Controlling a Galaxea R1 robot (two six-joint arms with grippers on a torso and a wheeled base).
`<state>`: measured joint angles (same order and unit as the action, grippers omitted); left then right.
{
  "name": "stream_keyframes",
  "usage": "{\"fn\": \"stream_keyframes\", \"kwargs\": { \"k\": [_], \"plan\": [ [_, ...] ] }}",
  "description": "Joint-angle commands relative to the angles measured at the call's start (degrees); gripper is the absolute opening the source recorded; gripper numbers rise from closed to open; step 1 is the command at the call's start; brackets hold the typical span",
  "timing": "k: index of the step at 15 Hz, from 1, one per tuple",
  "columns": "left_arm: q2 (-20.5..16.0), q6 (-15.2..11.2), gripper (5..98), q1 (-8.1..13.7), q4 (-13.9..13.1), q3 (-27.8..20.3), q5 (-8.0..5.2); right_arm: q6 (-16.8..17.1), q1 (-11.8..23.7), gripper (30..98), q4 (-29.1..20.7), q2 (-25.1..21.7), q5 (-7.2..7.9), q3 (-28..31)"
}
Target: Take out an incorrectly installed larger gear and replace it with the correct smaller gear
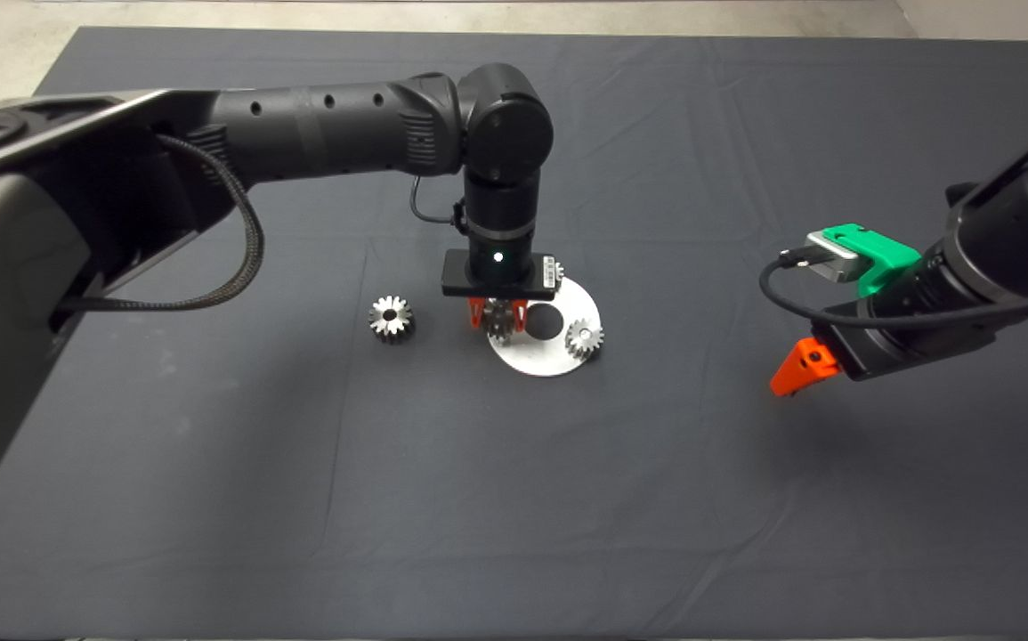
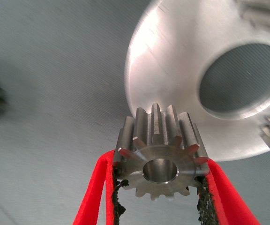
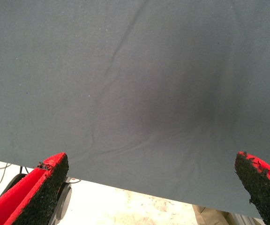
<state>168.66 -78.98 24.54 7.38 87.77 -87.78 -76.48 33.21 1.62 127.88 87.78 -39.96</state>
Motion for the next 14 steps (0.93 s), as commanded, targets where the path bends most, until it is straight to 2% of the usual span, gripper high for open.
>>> {"fn": "stream_keyframes", "kwargs": {
  "k": [1,3,7,9,10,14],
  "plan": [
    [0.23,-3.39,29.7,0.95,-1.59,-4.31,-4.59,0.74,1.51,94.0,-1.62,-0.65,5.03,-1.07],
    [0.23,-4.9,29.6,0.95,-1.84,-5.7,-4.59,1.33,1.56,94.0,-1.67,-0.57,4.94,-1.54],
    [-0.4,-4.85,29.6,0.75,-1.64,-5.08,-4.76,1.51,2.17,94.0,-1.8,-0.65,5.03,-1.42],
    [-0.82,-4.53,29.6,0.51,0.05,-4.75,-4.76,1.43,3.24,94.0,-2.12,-0.74,5.03,-0.75],
    [-0.91,-4.3,29.6,0.51,1.18,-3.95,-4.85,1.51,3.36,94.0,-2.53,-0.91,5.03,-0.11],
    [-1.09,-1.0,29.5,0.51,2.2,-0.23,-4.85,1.43,3.27,94.0,-2.85,-1.97,5.03,1.13]
  ]
}}
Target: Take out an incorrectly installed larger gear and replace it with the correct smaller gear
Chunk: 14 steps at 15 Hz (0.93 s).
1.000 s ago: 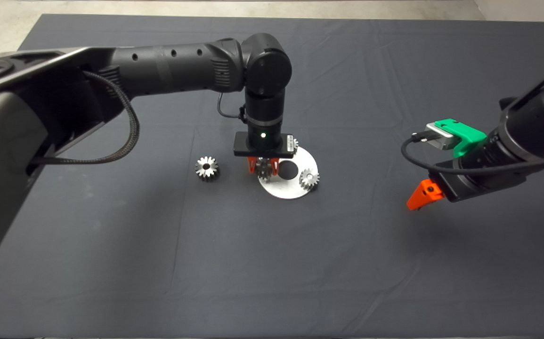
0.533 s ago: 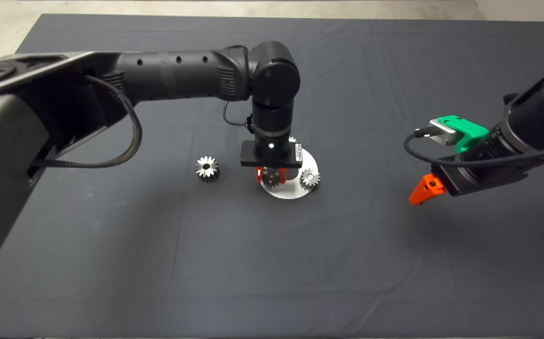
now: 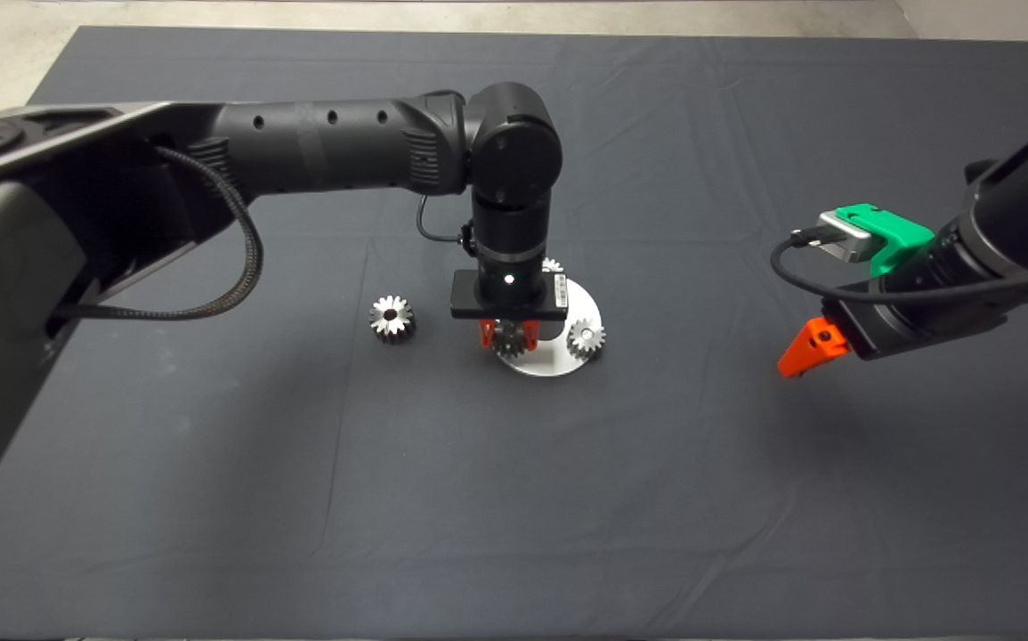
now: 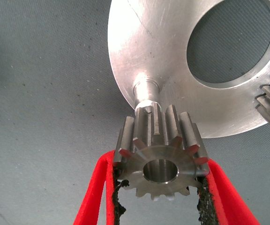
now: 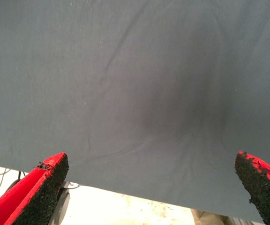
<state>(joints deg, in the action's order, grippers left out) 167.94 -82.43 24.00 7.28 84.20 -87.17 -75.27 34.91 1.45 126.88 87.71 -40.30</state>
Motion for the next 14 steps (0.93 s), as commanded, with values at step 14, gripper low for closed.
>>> {"fn": "stream_keyframes", "kwargs": {
  "k": [14],
  "plan": [
    [-0.1,4.47,29.4,0.61,3.8,6.14,-5.29,0.21,1.65,94.0,-3.47,-0.97,5.01,0.5]
  ]
}}
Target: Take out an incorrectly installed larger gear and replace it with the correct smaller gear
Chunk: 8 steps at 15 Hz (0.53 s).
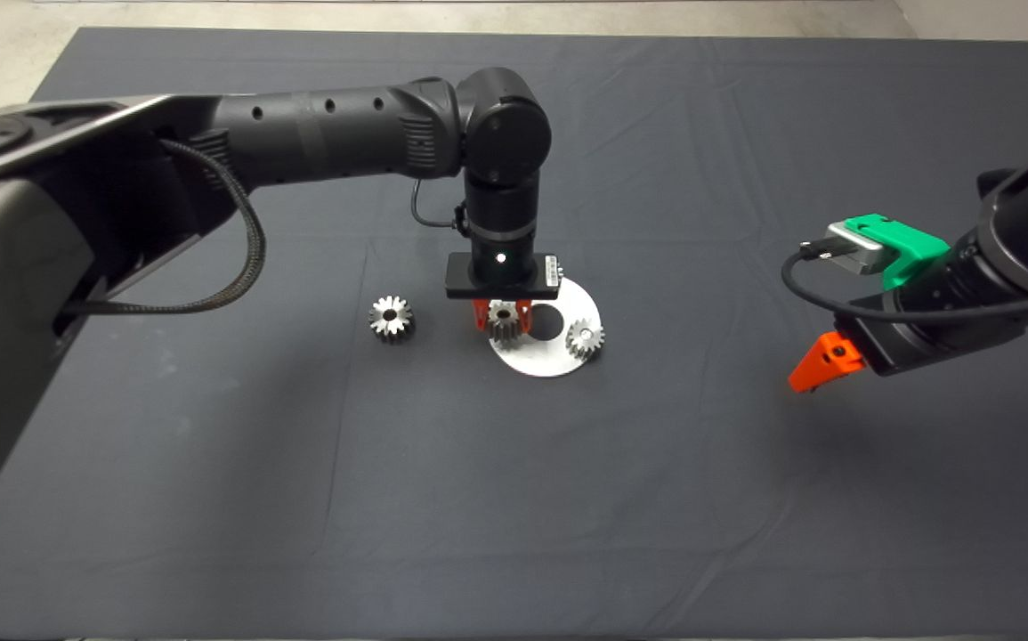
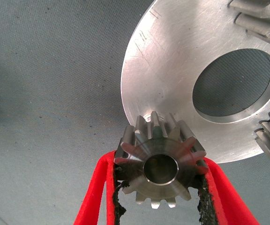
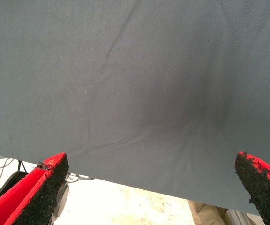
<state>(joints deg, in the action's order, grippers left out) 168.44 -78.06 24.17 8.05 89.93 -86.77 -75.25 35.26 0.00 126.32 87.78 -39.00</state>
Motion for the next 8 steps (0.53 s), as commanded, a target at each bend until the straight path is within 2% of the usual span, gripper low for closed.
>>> {"fn": "stream_keyframes", "kwargs": {
  "k": [1,3,6,8],
  "plan": [
    [-0.86,-0.07,29.4,0.44,2.92,0.14,-5.69,0.19,1.31,94.0,-2.02,-0.32,4.94,-0.97],
    [-1.57,-1.13,29.4,0.61,1.8,-1.08,-5.78,0.19,1.31,94.0,-1.93,-0.06,4.94,-1.5],
    [-3.15,-4.08,29.4,1.05,-2.21,-5.23,-5.78,0.63,1.22,94.0,-1.85,0.47,5.03,-3.0],
    [-3.15,-5.96,29.4,0.97,-2.42,-7.06,-5.6,1.07,1.22,94.0,-1.93,0.56,4.94,-3.61]
  ]
}}
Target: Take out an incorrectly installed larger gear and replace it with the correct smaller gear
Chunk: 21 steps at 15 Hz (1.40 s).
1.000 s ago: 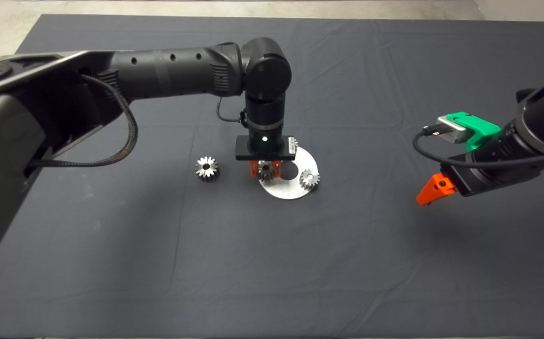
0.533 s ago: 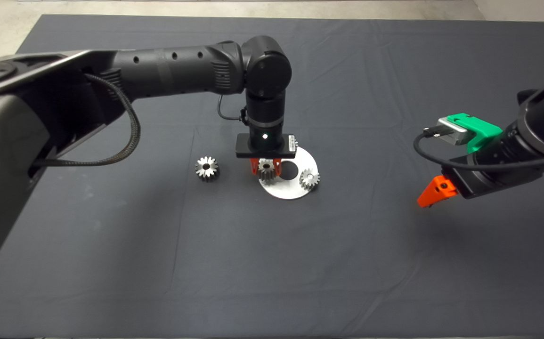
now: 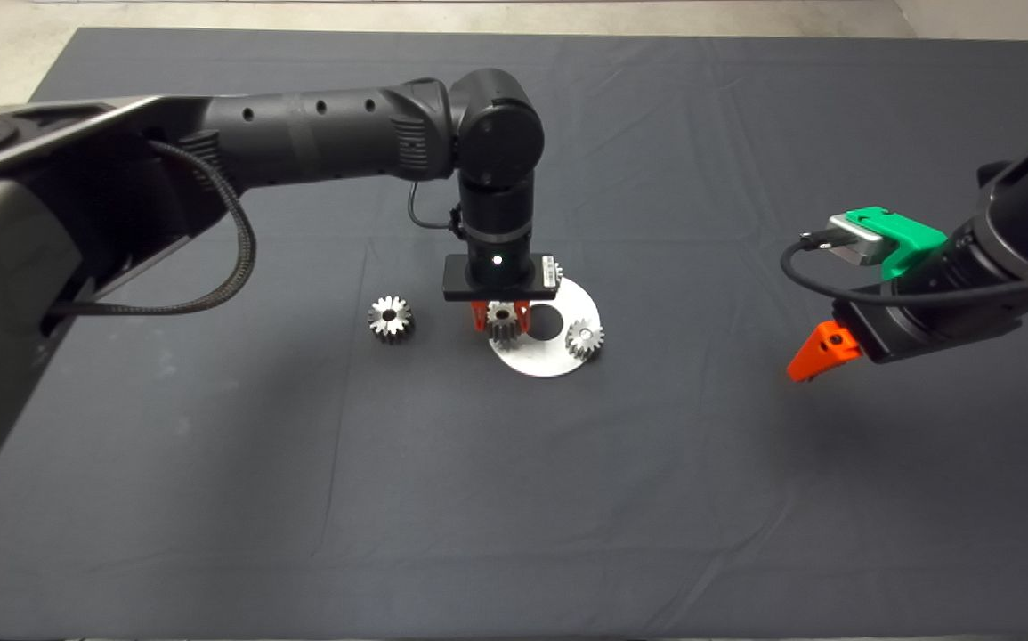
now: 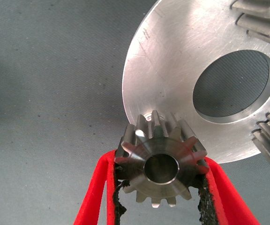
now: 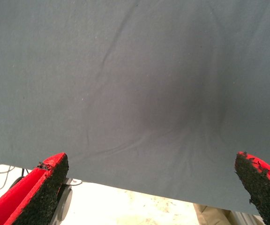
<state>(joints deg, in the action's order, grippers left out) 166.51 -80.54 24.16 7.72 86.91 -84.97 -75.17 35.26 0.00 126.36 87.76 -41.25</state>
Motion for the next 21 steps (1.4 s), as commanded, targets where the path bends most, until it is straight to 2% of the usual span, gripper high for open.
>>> {"fn": "stream_keyframes", "kwargs": {
  "k": [1,7,12,17,21],
  "plan": [
    [-1.32,-4.16,29.4,0.98,-2.09,-5.06,-7.4,0.99,1.22,94.0,-1.85,0.7,4.96,-1.45],
    [-0.35,-6.88,29.4,0.98,-2.62,-6.59,-7.4,1.16,1.22,94.0,-1.85,1.55,4.96,-2.24],
    [-0.96,-8.75,29.4,0.98,-2.71,-6.86,-7.49,1.95,1.31,94.0,-1.85,1.4,5.05,-2.94],
    [-0.87,-8.98,29.4,0.8,-2.71,-6.86,-7.49,2.39,1.66,94.0,-1.85,1.22,5.05,-3.12],
    [-0.88,-11.13,29.5,0.54,-2.18,-6.86,-7.49,2.4,2.54,94.0,-2.02,1.22,5.05,-3.03]
  ]
}}
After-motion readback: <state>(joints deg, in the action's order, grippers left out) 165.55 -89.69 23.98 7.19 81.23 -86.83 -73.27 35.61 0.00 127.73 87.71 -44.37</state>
